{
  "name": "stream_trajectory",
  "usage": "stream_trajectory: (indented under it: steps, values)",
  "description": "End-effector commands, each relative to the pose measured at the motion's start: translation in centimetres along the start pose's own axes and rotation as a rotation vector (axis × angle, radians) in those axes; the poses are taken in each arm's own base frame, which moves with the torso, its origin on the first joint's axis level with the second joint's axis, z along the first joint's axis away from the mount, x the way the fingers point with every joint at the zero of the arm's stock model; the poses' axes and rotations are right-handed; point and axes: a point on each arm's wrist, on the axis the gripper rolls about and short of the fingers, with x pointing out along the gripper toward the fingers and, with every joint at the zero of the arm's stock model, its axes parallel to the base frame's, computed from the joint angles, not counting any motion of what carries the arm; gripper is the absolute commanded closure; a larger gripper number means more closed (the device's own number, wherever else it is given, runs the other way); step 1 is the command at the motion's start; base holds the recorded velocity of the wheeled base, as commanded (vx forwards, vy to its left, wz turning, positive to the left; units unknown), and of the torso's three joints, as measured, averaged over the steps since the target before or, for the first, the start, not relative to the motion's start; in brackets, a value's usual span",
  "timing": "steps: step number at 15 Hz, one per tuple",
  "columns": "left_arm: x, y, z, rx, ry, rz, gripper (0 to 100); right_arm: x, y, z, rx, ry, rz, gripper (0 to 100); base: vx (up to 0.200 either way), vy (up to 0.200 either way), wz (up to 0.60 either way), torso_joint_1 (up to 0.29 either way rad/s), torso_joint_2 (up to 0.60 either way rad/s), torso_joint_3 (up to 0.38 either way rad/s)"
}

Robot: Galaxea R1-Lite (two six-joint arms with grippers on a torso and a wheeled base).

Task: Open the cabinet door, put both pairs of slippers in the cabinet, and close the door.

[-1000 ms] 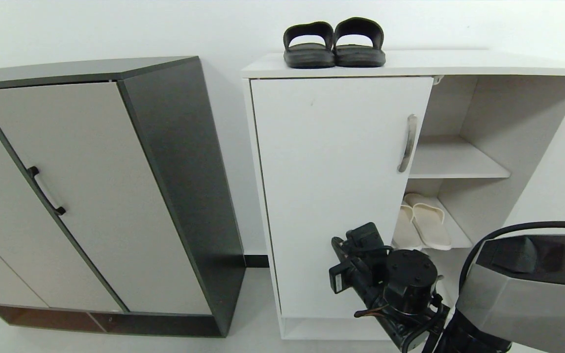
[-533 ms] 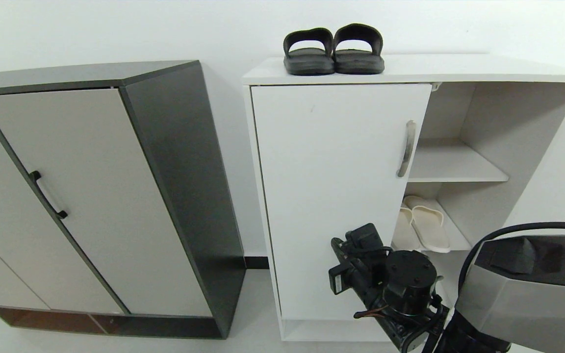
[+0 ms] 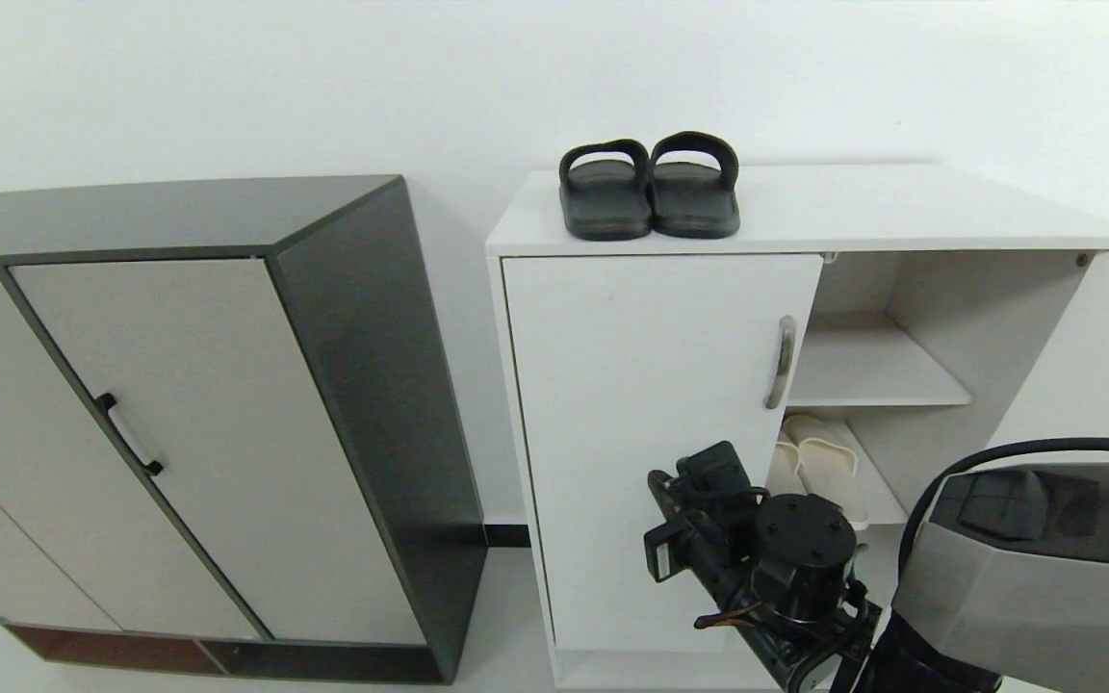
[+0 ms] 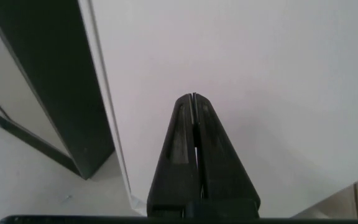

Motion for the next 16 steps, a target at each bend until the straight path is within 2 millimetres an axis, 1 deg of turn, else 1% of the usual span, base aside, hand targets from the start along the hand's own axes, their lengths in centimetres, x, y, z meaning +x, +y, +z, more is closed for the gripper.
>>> stream_trajectory:
  steps: [1,7,13,16]
  values:
    - [0.0,0.0,0.0,0.0,0.0,0.0,100,-0.02,0.03,0.07,0.001,-0.003,0.001,100,0.0,0.0,0.0,0.11,-0.47,-0.339]
    - [0.0,0.0,0.0,0.0,0.0,0.0,100,-0.02,0.03,0.07,0.001,-0.003,0.001,100,0.0,0.0,0.0,0.154,-0.48,-0.326]
    - [0.0,0.0,0.0,0.0,0.0,0.0,100,-0.04,0.03,-0.01,0.0,0.0,0.001,100,0.0,0.0,0.0,0.189,-0.5,-0.308]
    - [0.0,0.0,0.0,0.0,0.0,0.0,100,-0.25,0.01,-0.36,-0.006,0.015,0.016,100,0.0,0.0,0.0,0.22,-0.53,-0.316]
